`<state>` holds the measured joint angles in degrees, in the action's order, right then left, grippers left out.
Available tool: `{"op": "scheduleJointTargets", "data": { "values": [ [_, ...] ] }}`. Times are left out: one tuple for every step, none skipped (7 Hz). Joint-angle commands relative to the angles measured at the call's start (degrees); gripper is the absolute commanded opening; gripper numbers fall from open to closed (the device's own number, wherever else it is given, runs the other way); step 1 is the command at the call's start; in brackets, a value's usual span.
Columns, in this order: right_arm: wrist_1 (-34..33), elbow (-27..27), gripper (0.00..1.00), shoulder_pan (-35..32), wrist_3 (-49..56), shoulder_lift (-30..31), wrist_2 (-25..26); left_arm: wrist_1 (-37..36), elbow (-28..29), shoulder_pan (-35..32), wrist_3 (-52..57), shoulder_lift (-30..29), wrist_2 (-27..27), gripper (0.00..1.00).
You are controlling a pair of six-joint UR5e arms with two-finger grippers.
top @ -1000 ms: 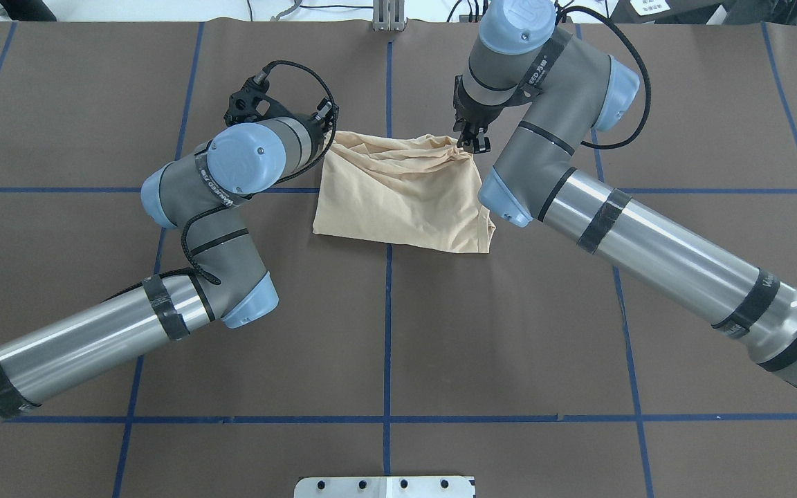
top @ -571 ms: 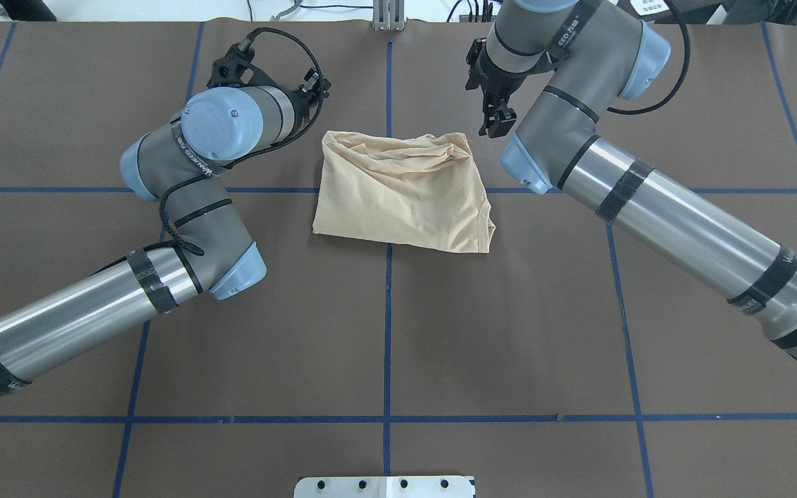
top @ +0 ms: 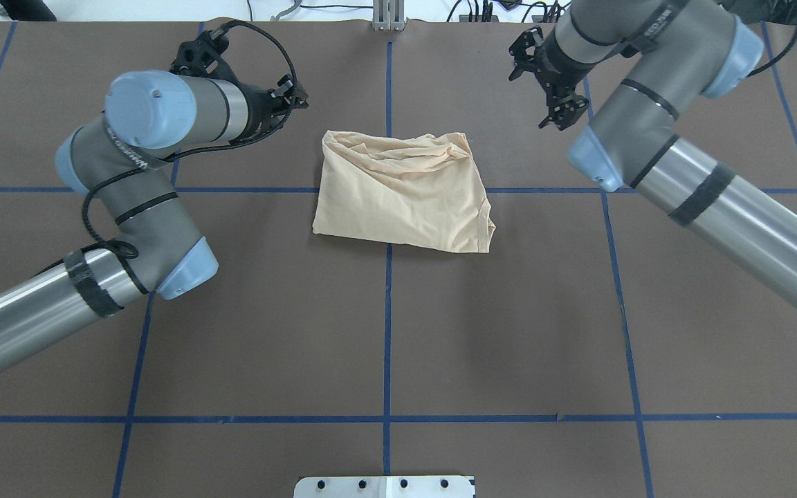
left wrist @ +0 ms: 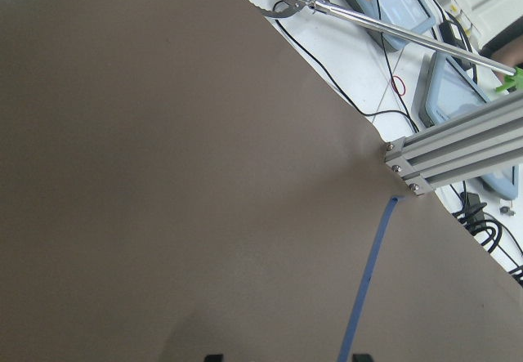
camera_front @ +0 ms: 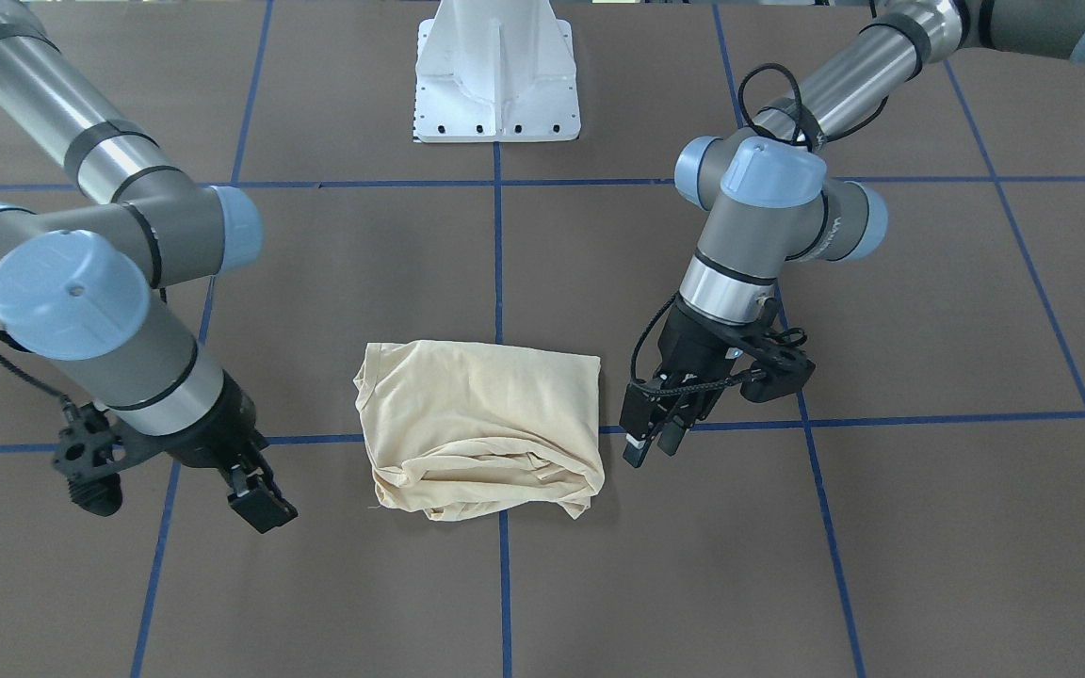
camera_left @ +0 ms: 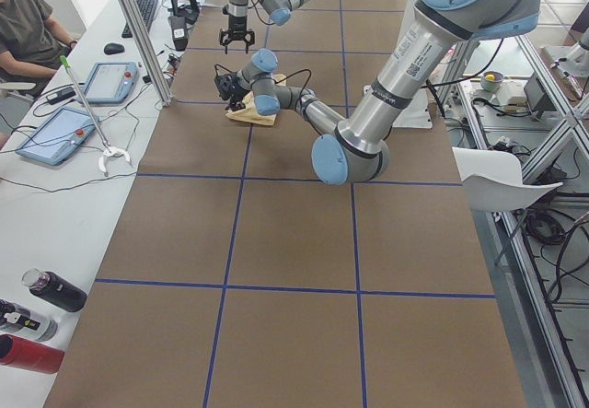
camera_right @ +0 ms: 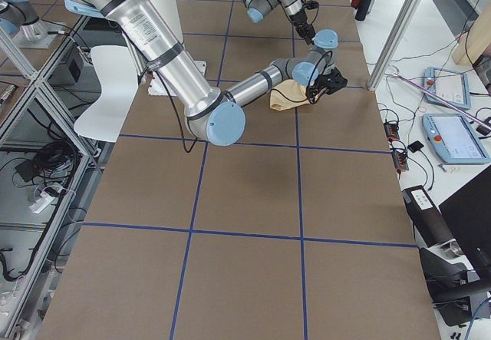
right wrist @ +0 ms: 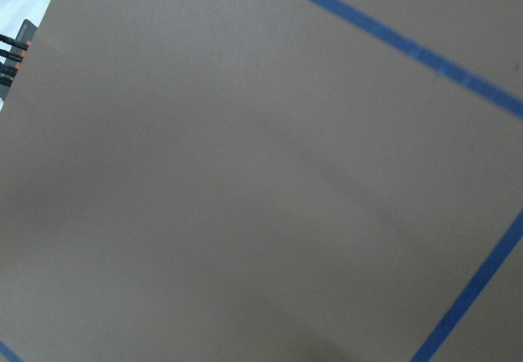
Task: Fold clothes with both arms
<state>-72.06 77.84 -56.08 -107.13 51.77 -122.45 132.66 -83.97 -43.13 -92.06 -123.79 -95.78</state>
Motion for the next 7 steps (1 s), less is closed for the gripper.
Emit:
{"op": "scheduleJointTargets", "data": {
  "values": [
    [-0.1,2.4,1.00,-9.0,25.5,8.8,-5.8,0.0,-9.3,-3.4,17.1,9.8,-6.8,0.65],
    [-0.3,2.1,1.00,-14.4,39.8,13.0,-9.2,0.0,-12.4,-6.6,24.3,15.1,-10.9,0.65],
    [-1.1,1.7,1.00,-18.1,50.1,15.4,-10.0,0.0,-14.6,-10.9,33.5,19.9,-15.4,0.66],
    [-4.0,2.4,1.00,-21.5,59.1,17.6,-10.2,0.1,-15.0,-16.4,43.6,23.6,-20.8,0.66],
    [-5.6,2.3,1.00,-24.3,67.9,19.8,-10.4,0.0,-14.6,-22.1,54.5,26.5,-26.0,0.67],
    [-5.7,2.1,1.00,-26.2,75.3,22.0,-11.1,-0.5,-14.0,-27.6,64.8,29.0,-29.5,0.68],
    [-6.2,1.9,1.00,-28.2,83.2,23.8,-11.5,-4.1,-13.9,-32.7,73.2,30.4,-32.3,0.79]
  ]
}}
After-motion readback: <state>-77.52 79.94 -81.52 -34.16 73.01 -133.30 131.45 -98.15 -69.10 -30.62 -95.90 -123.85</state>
